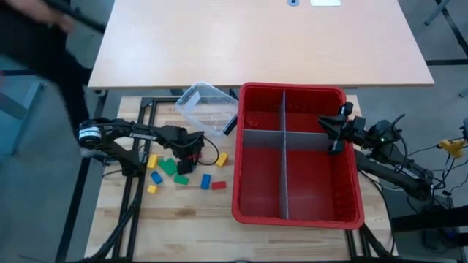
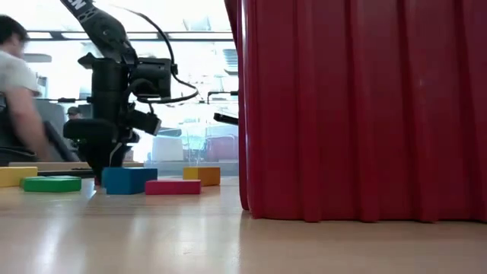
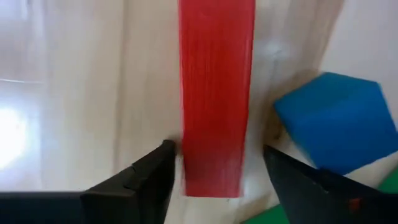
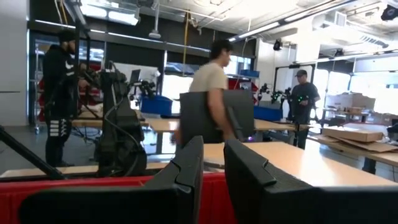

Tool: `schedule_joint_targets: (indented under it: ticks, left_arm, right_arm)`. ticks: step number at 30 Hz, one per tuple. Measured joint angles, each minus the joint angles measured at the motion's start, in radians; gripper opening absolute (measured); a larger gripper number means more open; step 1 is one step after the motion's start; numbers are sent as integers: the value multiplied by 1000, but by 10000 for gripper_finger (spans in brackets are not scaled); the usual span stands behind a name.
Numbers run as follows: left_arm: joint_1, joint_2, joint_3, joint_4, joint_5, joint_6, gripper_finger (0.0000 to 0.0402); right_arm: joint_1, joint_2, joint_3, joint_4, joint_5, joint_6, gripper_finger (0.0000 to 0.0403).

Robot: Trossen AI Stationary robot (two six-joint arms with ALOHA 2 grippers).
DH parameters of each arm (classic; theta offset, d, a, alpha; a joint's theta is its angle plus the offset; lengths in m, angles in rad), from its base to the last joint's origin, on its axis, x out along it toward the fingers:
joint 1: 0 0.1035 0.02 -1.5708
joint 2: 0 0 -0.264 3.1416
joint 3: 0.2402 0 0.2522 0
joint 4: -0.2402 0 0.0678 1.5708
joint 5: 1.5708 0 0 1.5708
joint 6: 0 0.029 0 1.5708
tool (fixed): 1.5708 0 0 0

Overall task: Sort blocks
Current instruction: Put the top red block into the top left of the red bin

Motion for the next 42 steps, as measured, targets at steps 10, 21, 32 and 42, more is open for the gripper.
schedule_joint_targets:
  ticks: [10,21,32,42]
  left_arm:
    - [0,0,-3,4,67,-73,101]
    - [-31,-21,-5,-11,78,-147,101]
    - [-106,-185,-5,-82,62,-265,101]
    - [-168,-398,-5,-57,-4,-344,101]
  right_arm:
    - [0,0,0,3,0,11,41]
    - [0,0,0,20,0,17,56]
    - [0,0,0,26,0,16,44]
    - [0,0,0,27,0,16,46]
